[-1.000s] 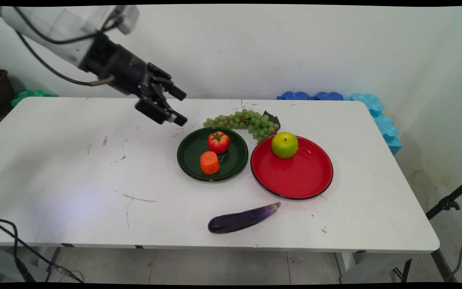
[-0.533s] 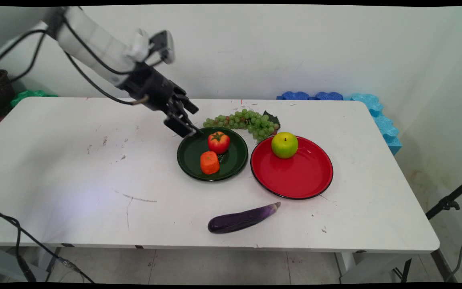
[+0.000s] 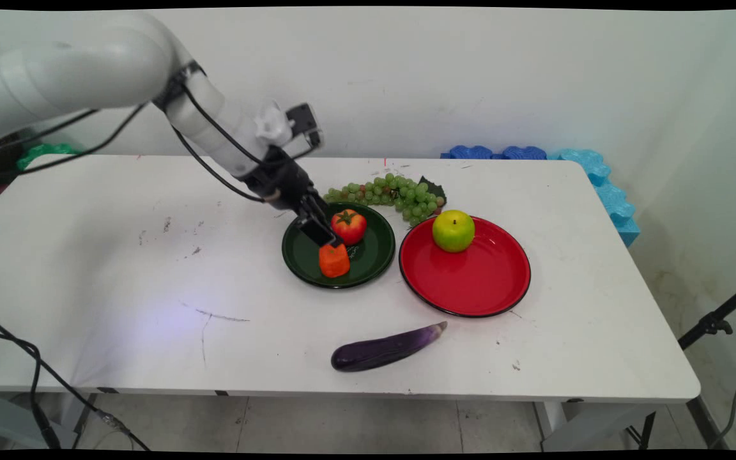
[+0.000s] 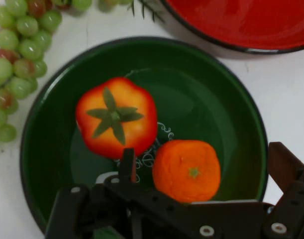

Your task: Pick up the mandarin from the green plate

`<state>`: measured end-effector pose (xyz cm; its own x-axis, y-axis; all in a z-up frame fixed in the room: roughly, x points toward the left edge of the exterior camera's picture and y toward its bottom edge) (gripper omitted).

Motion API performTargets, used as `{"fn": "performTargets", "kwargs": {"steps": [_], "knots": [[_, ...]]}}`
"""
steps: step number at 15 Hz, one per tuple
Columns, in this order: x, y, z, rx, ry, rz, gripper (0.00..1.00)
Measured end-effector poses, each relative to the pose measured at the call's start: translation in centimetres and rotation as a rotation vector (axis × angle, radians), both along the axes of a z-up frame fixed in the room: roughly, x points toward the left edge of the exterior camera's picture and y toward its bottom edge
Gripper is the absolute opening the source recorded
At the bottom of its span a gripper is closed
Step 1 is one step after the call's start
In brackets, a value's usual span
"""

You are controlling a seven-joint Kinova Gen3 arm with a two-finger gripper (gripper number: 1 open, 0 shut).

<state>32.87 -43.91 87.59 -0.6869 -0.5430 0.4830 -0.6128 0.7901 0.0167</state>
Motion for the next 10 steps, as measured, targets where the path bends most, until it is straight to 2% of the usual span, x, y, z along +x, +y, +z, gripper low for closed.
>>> {"fn": "performTargets", "kwargs": {"steps": [5,10], "knots": [[-1.1,-1.0,-3.5,0.044,-0.023,0.032,1.0],[-1.7,-1.3,-5.8,0.074,-0.039,0.046,1.0]]}}
